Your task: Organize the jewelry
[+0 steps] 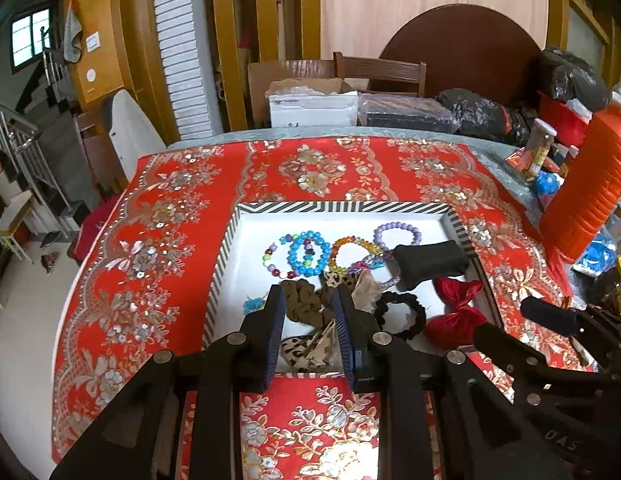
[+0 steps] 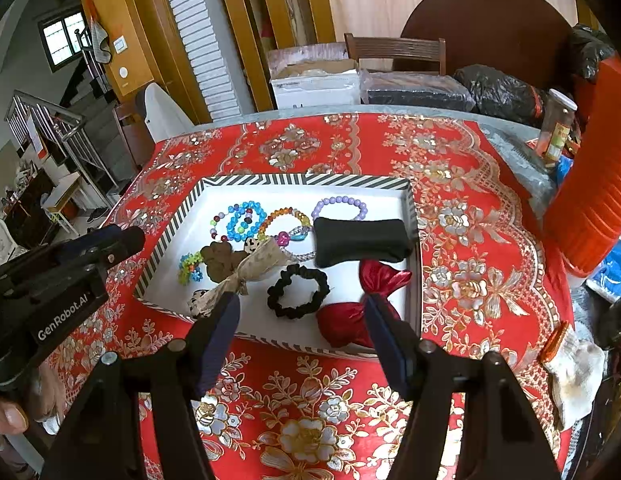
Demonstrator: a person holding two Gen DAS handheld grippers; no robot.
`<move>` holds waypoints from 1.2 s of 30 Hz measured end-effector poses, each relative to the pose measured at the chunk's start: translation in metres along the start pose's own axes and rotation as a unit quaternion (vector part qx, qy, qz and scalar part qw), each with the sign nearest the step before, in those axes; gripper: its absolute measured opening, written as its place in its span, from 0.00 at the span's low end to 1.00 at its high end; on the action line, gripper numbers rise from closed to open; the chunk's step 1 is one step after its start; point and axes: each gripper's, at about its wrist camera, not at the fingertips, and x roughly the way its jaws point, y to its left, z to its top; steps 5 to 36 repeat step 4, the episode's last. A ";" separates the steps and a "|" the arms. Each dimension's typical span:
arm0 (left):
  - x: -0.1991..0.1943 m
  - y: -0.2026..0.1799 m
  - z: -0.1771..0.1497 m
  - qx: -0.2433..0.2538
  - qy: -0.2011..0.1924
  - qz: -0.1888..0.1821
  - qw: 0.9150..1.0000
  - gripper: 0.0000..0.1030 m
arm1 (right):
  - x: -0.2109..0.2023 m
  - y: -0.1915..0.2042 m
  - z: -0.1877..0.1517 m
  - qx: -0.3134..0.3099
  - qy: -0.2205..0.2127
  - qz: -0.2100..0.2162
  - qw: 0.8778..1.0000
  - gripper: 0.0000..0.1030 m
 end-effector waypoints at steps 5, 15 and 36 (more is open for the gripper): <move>0.004 0.002 0.000 -0.002 0.007 0.002 1.000 0.13 | 0.004 -0.004 -0.002 0.005 0.003 0.001 1.000 0.66; 0.004 0.002 0.000 -0.002 0.007 0.002 1.000 0.13 | 0.004 -0.004 -0.002 0.005 0.003 0.001 1.000 0.66; 0.004 0.002 0.000 -0.002 0.007 0.002 1.000 0.13 | 0.004 -0.004 -0.002 0.005 0.003 0.001 1.000 0.66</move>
